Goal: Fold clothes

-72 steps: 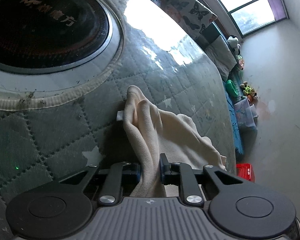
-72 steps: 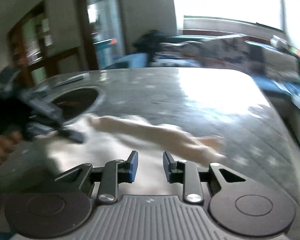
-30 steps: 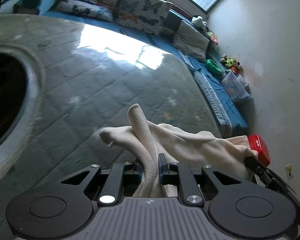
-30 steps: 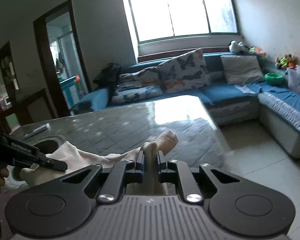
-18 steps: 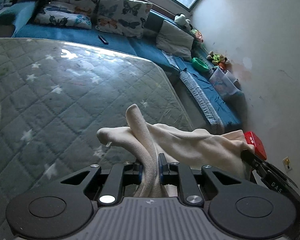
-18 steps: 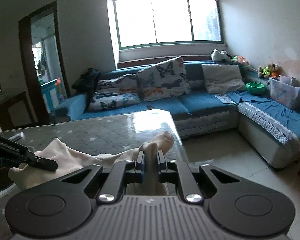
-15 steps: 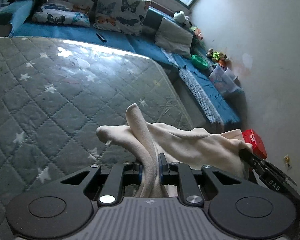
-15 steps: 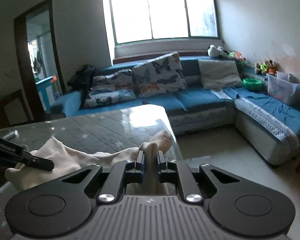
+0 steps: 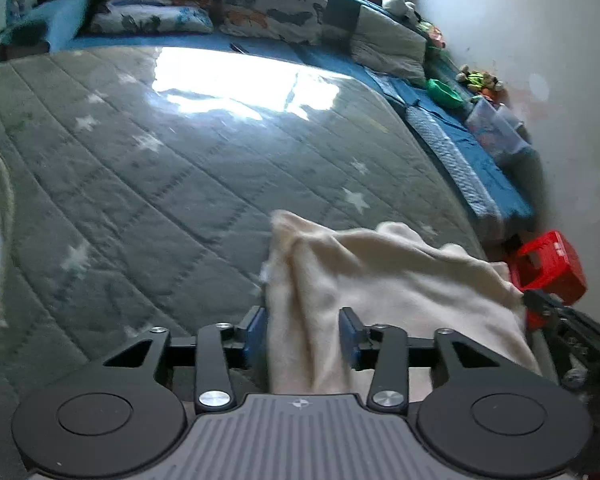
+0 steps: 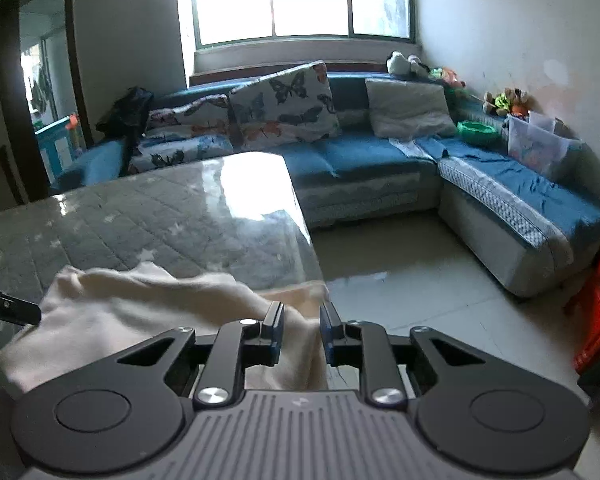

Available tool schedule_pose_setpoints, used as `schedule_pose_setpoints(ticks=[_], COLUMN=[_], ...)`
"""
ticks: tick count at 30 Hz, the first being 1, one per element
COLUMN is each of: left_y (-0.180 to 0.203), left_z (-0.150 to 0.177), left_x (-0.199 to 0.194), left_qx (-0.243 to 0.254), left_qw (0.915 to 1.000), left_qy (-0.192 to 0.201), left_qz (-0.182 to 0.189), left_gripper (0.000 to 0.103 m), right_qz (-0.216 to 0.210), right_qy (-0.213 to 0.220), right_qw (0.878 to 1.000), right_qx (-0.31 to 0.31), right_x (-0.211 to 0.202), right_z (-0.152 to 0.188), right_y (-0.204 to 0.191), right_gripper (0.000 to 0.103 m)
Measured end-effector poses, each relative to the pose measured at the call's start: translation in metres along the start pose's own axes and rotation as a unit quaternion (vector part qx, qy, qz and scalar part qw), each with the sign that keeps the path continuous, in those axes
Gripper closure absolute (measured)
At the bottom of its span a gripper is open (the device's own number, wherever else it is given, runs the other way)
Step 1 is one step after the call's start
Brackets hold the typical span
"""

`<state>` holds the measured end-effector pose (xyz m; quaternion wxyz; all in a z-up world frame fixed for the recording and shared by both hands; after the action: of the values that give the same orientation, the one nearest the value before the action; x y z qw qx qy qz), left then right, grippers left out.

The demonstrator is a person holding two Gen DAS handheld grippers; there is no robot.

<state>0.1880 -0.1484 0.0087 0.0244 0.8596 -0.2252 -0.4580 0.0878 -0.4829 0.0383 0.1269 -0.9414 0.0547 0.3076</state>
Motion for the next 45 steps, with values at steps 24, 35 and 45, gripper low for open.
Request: schedule_pose_setpoints(ticks=[24,35,45], left_y=[0.023,0.049,0.042], left_z=[-0.03,0.009,0.042], left_x=[0.034,-0.005,-0.013], left_qx=[0.05,0.13,0.123], left_qw=[0.9985,0.9895,0.9898], left_qy=[0.008,0.039,0.024], left_qz=[-0.023,-0.051,-0.068], left_gripper=[0.048,0.035,0.03], right_qz=[-0.044,-0.061,-0.049], right_qy=[-0.027,-0.011,0.01], right_qw=[0.998,0.997,0.996], right_qx=[-0.022,-0.054,-0.079], right_x=[0.038,-0.022,-0.046], right_z=[0.008,0.04,0.06], right_y=[-0.026,-0.042,-0.057], right_gripper=[0.068,0.063,0.051])
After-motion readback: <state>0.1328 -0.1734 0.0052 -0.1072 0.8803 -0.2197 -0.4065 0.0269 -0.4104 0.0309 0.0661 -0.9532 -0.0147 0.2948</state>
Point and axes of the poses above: each gripper's, at about its wrist camera, not at the fingertips, and x roughly the way its jaws point, y to its right, z to its underside, the point moved 3 cm from there along x, roughly the way its jaws point, and after that the axes turned 10 degrees about x, right-handed, at the moved point
